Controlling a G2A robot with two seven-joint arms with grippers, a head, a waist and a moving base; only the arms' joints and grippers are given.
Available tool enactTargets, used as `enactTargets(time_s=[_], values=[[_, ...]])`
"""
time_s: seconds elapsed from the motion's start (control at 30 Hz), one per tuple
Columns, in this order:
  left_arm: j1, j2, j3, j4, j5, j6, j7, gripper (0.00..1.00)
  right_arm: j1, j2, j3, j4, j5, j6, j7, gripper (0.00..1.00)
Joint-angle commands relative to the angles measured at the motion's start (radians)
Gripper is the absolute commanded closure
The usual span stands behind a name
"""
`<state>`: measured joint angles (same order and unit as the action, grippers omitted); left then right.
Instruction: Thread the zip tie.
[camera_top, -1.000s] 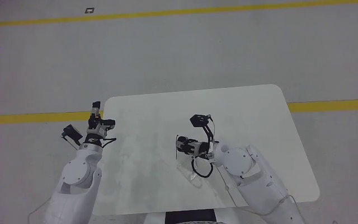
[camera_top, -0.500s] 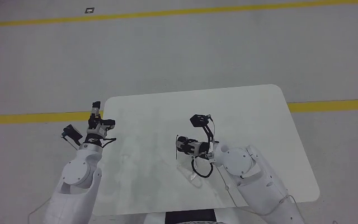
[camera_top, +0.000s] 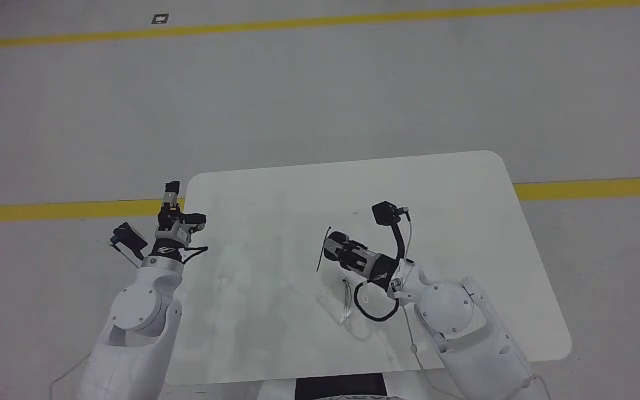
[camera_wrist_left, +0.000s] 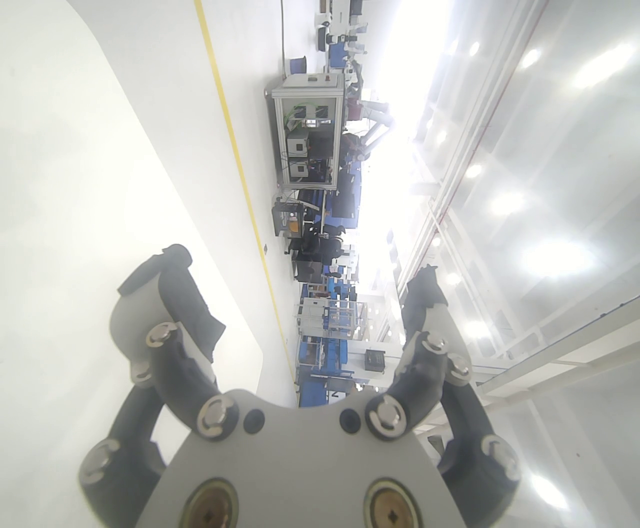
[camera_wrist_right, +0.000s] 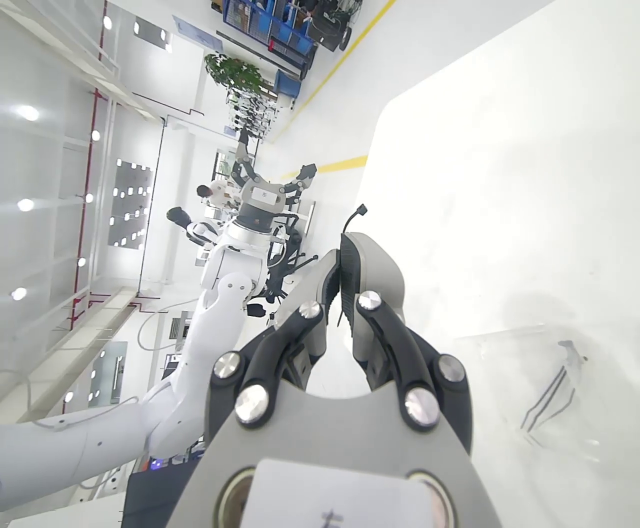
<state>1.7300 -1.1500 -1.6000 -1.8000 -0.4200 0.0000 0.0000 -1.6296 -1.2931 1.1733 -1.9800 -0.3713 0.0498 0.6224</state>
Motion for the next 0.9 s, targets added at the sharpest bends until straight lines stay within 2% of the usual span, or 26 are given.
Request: enactTargets(time_s=[0.0, 0.43, 0.57, 0.7, 0.87], values=[[0.0, 0.0, 0.0, 0.0, 0.0, 0.0, 0.0, 0.0, 0.0, 0.0, 0.0, 0.0, -0.001, 0.001, 0.0, 1.0], [0.0, 0.0, 0.0, 0.0, 0.0, 0.0, 0.0, 0.0, 0.003, 0.0, -0.005, 0.008, -0.004, 0.001, -0.014, 1.0], [0.0, 0.0, 0.0, 0.0, 0.0, 0.0, 0.0, 0.0, 0.038, -0.006, -0.031, 0.031, 0.011, 0.028, -0.048, 1.0], [0.0, 0.0, 0.0, 0.0, 0.0, 0.0, 0.0, 0.0, 0.108, -0.019, -0.086, 0.08, 0.047, 0.059, -0.088, 1.0], [0.0, 0.0, 0.0, 0.0, 0.0, 0.0, 0.0, 0.0, 0.112, -0.02, -0.089, 0.084, 0.052, 0.061, -0.092, 1.0]])
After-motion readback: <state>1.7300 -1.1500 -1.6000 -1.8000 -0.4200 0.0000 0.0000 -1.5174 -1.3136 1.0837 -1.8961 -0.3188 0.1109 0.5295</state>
